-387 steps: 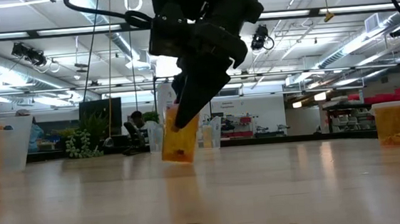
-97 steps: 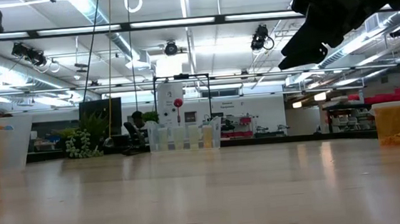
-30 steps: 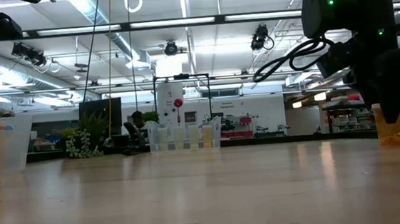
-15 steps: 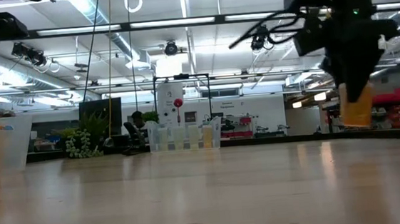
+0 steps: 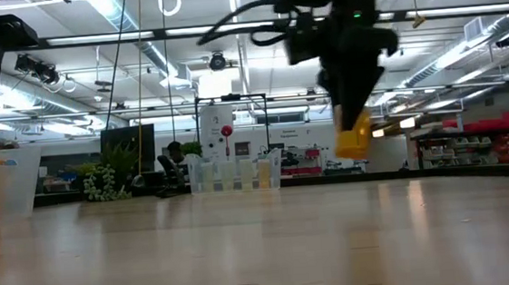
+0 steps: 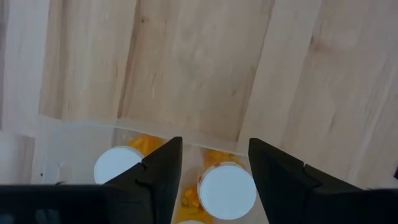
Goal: Pick and place medicine bottles into bin by pill shape (circle, oval)
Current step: Put the big orange pill bottle into the bottom transparent bin
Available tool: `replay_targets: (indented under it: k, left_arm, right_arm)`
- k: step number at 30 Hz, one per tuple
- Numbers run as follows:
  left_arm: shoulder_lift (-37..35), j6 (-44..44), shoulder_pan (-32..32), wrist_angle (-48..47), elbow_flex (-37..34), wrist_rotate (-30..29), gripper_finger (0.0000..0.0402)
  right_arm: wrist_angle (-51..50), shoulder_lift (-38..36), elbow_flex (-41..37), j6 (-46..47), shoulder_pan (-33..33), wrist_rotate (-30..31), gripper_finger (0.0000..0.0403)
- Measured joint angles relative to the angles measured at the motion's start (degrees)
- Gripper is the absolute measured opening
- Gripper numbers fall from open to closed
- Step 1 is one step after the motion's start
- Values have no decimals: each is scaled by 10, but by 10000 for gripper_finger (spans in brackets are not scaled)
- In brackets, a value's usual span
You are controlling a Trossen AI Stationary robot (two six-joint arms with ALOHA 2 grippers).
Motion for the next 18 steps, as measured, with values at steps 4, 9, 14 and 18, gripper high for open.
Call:
replay_targets:
  k: [4, 9, 14, 18]
  left_arm:
    - [0, -8, -1, 0, 0, -10, 198]
    - [0, -12, 0, -2, 0, -11, 197]
    - [0, -12, 0, -3, 0, -11, 193]
    - [0, -12, 0, -3, 0, -11, 195]
  right_arm:
    - [0, 70, 76, -43, 0, -7, 215]
    - [0, 144, 152, -81, 0, -34, 215]
    - [-1, 199, 202, -107, 0, -55, 216]
    - [0, 225, 224, -113, 0, -62, 218]
